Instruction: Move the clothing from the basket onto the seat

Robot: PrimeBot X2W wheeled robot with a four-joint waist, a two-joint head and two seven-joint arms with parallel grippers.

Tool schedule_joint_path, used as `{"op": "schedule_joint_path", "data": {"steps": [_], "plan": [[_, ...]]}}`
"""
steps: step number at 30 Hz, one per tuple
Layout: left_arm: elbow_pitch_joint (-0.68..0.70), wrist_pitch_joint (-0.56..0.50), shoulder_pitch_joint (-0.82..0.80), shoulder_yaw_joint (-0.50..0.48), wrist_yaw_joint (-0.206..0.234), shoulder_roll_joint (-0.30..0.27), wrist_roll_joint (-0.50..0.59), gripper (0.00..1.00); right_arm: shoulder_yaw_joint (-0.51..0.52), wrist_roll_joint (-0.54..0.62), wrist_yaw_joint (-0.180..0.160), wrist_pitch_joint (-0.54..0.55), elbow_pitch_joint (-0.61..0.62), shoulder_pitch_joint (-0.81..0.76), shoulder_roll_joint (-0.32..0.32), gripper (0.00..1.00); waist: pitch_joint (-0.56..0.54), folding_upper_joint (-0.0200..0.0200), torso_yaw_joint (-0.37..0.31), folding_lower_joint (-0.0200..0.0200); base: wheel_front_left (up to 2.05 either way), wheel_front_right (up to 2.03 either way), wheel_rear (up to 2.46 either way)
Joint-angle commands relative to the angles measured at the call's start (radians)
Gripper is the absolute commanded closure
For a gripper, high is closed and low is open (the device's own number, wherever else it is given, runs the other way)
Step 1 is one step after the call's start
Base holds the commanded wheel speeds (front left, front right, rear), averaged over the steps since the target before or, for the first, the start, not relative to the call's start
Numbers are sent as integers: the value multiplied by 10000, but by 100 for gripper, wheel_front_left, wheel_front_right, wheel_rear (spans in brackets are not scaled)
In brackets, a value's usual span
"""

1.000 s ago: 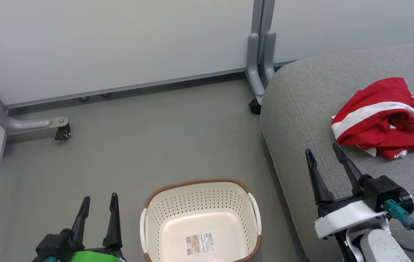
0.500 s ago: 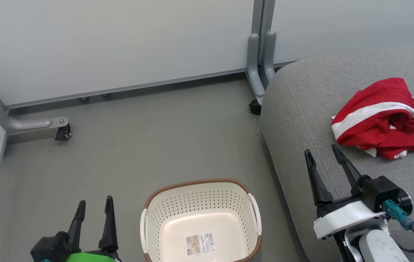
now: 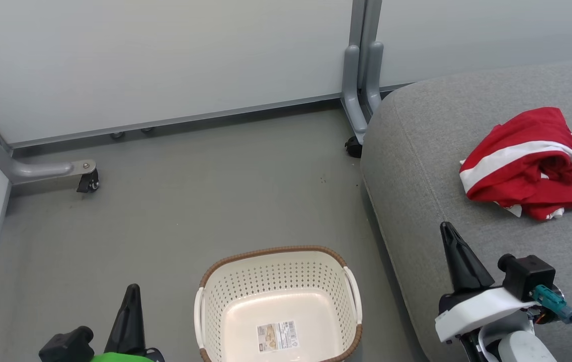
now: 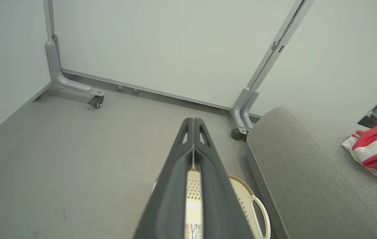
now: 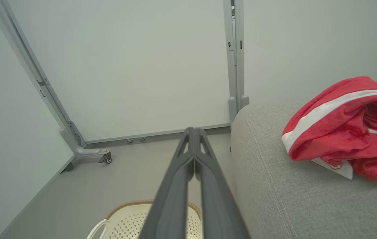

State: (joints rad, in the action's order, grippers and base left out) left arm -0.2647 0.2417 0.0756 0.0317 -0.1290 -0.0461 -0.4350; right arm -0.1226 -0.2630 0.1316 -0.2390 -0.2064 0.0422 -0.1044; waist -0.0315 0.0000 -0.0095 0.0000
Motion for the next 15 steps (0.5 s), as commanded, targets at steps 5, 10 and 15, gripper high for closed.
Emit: {"op": "schedule_joint_path", "data": {"steps": [5,10,15], "plan": [[147,-261,-276,-121,2,-84,-1112,100,208,-1276,-1,265,102,229,1,100,16,0,4,0,0,0,0],[135,-472,-413,-181,-1,-115,-1924,100,336,-2199,-2,477,65,272,16,100,31,0,8,0,0,0,0],[127,-662,-527,-235,-4,-140,-2648,100,451,-3023,-3,671,37,310,32,100,44,0,12,0,0,0,0]]}}
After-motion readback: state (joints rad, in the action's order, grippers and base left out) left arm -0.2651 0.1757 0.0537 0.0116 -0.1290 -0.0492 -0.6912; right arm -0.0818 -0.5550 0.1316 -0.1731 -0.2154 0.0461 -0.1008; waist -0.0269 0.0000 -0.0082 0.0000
